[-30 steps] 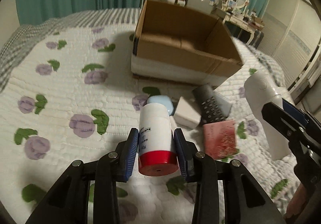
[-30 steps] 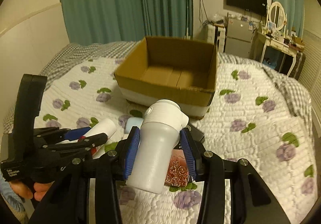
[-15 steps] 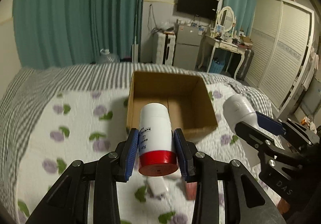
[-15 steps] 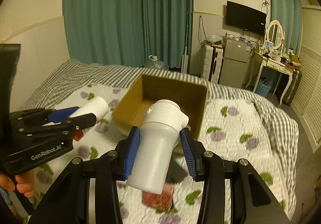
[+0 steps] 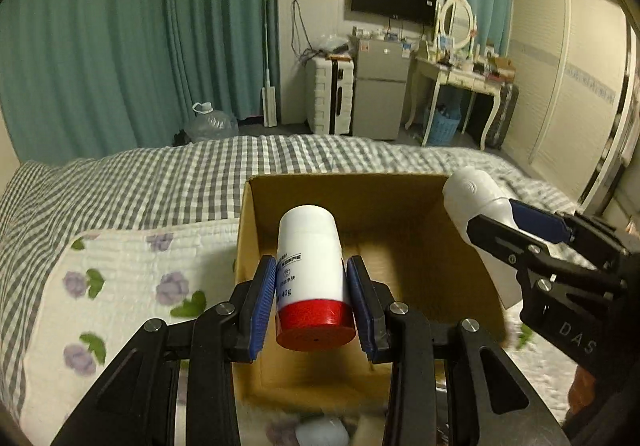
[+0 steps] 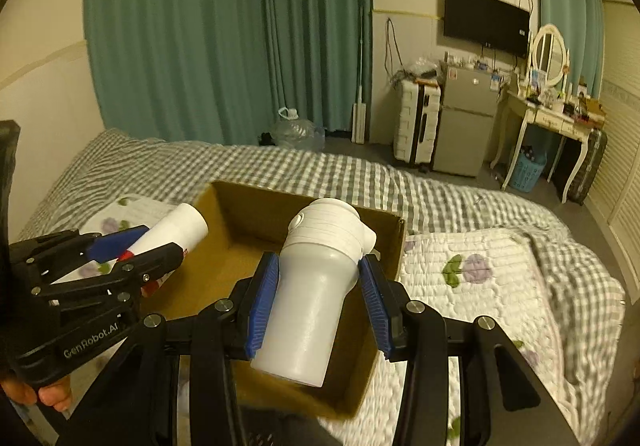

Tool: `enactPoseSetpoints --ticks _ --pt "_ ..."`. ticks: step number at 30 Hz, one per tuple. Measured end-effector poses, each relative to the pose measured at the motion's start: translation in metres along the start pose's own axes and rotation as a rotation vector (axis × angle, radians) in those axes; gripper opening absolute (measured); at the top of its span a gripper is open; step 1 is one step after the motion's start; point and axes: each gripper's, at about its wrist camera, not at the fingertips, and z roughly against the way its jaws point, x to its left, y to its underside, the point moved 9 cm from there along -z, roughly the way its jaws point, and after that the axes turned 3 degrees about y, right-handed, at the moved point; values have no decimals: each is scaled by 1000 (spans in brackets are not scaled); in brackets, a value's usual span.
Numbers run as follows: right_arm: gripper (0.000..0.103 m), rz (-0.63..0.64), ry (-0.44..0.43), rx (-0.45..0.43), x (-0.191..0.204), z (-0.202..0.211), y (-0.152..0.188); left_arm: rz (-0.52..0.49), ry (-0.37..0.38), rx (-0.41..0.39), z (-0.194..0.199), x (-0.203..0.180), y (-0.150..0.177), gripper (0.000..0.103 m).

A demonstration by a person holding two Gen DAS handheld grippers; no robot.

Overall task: Organize rigid objects
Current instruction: 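Carry both bottles over the cardboard box and open both grippers to drop them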

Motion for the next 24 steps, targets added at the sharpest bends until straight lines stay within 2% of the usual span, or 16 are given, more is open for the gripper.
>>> enactPoseSetpoints --ticks 4,8,10,11,12,13,14,19,24 --pt "42 9 16 39 -9 -40 6 -16 2 27 -29 -1 3 37" --pt "43 -11 3 46 -17 -56 19 -43 4 35 -45 -6 7 37" --pt "43 -14 -14 65 -18 -60 23 -45 -6 12 -43 -6 6 40" --pt "45 -12 -9 65 -19 -58 23 -44 3 16 -41 -6 7 46" --pt "53 -12 2 60 -19 -55 22 -39 11 25 -38 -7 8 59" --pt "59 -14 2 53 -19 -50 19 -33 9 27 -35 -7 9 63" --pt "70 -16 8 46 -20 -43 17 -27 1 30 -29 -7 11 63" --pt "79 -40 57 9 -26 11 5 11 -7 55 14 -1 21 63" --pt "91 -4 121 -24 -23 81 6 22 -11 18 80 2 31 69"
